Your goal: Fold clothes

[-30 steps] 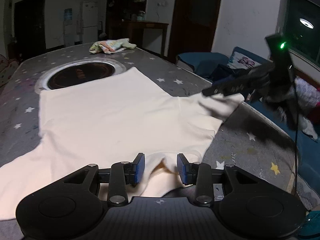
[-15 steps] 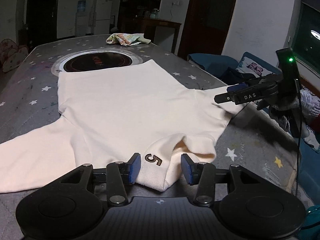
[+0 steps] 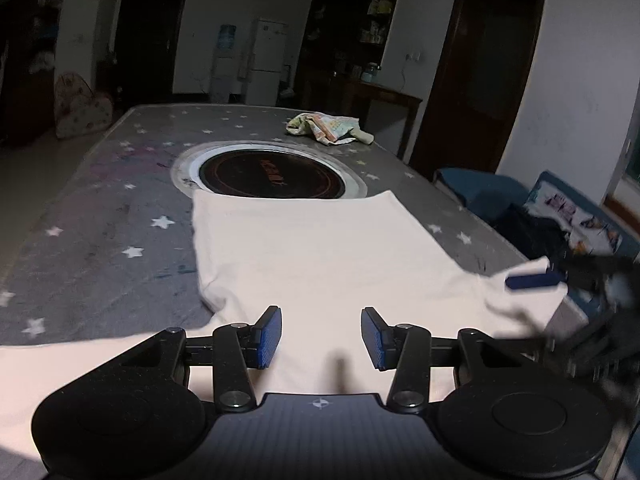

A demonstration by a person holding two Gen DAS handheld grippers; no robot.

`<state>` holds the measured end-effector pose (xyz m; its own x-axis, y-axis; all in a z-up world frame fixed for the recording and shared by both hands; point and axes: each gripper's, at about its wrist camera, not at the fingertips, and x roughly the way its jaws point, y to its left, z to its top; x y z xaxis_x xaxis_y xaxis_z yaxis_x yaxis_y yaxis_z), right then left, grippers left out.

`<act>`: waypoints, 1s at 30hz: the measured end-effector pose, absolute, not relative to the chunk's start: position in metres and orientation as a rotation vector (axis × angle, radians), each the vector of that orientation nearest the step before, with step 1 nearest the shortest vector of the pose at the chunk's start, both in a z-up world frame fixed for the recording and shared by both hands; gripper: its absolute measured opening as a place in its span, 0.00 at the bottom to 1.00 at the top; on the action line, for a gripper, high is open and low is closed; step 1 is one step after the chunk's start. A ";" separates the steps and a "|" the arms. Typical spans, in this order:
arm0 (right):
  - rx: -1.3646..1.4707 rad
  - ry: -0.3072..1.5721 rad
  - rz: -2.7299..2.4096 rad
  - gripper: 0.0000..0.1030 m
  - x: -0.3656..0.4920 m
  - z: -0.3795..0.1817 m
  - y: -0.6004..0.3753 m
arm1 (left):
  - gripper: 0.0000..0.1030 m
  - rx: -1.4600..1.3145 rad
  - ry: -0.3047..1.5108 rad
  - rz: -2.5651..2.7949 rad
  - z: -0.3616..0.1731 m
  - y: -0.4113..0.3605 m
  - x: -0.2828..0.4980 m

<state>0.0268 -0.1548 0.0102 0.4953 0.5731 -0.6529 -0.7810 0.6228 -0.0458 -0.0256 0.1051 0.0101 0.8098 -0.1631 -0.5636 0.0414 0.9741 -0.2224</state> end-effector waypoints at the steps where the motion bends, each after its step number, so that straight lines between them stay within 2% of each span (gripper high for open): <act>1: -0.362 0.647 0.846 0.82 0.026 0.008 -0.152 | 0.45 -0.221 0.630 -0.102 0.007 0.108 -0.019; 5: -0.354 0.671 0.847 0.83 0.027 -0.001 -0.144 | 0.44 -0.253 0.675 -0.041 -0.006 0.119 -0.003; 8: -0.361 0.686 0.850 0.83 0.027 -0.008 -0.142 | 0.40 -0.288 0.704 0.017 -0.012 0.129 -0.006; 17: -0.396 0.677 0.858 0.87 0.023 -0.011 -0.137 | 0.43 -0.315 0.665 0.004 0.003 0.128 0.004; 22: -0.379 0.699 0.848 0.88 0.022 -0.015 -0.141 | 0.42 -0.346 0.707 0.069 -0.012 0.144 0.023; 27: -0.358 0.705 0.845 0.92 0.020 -0.016 -0.146 | 0.45 -0.366 0.688 0.065 -0.006 0.148 0.015; 30: -0.333 0.713 0.842 0.98 0.020 -0.017 -0.149 | 0.46 -0.340 0.669 0.025 0.002 0.136 0.007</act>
